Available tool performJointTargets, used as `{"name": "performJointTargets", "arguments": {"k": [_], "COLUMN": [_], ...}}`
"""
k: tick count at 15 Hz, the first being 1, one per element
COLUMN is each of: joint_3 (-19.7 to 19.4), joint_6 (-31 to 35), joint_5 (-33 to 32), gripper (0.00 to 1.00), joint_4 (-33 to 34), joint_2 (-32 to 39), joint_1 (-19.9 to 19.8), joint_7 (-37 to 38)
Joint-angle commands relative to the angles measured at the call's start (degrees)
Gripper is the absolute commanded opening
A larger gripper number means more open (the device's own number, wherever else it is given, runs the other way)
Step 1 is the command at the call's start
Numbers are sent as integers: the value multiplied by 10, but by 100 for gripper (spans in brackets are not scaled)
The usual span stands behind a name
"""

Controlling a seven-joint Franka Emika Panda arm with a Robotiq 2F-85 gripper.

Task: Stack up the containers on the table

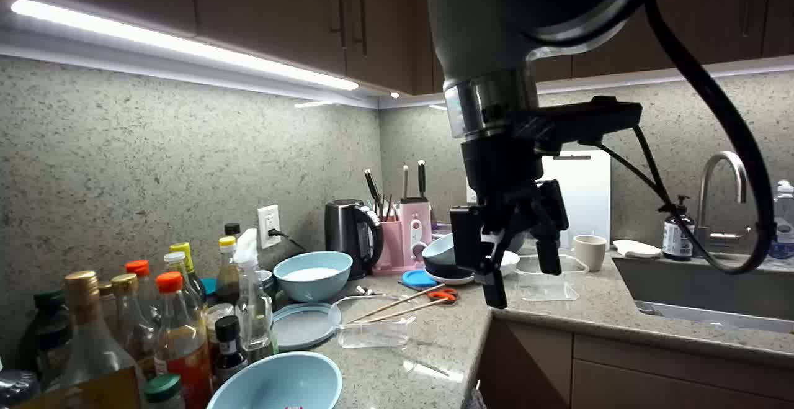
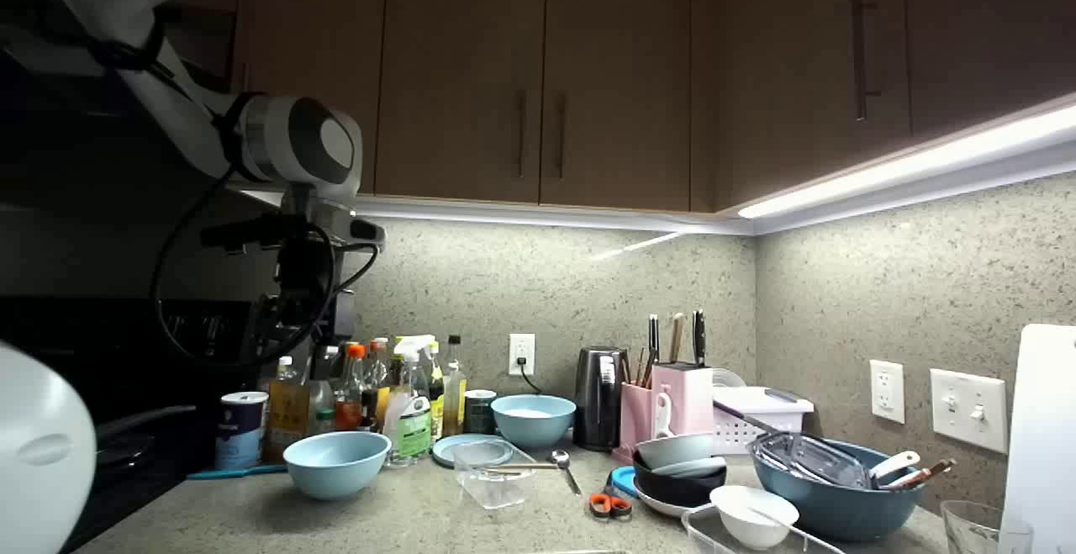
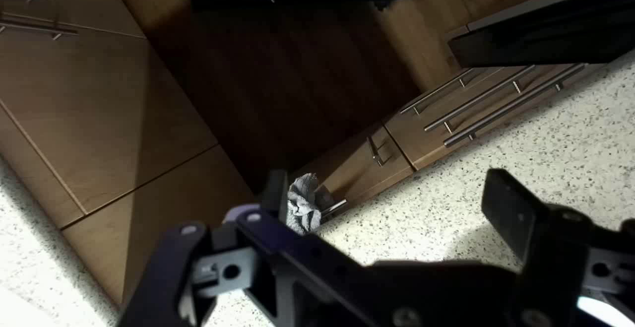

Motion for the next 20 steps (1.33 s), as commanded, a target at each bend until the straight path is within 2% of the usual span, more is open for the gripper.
{"name": "performJointTargets", "arguments": {"k": [1,6,10,14,18,20], "joint_3": [-9,-8,0,-3,-17,-25], "joint_6": [-1,11,75,124,141,121], "joint_5": [-3,-10,-86,-182,-227,-252], "gripper": [100,100,100,100,100,100], "joint_4": [1,5,42,94,129,130], "joint_2": [1,11,74,150,203,204], "joint_1": [10,9,1,9,25,33], "joint_7": [3,-5,-8,-18,-48,-46]}}
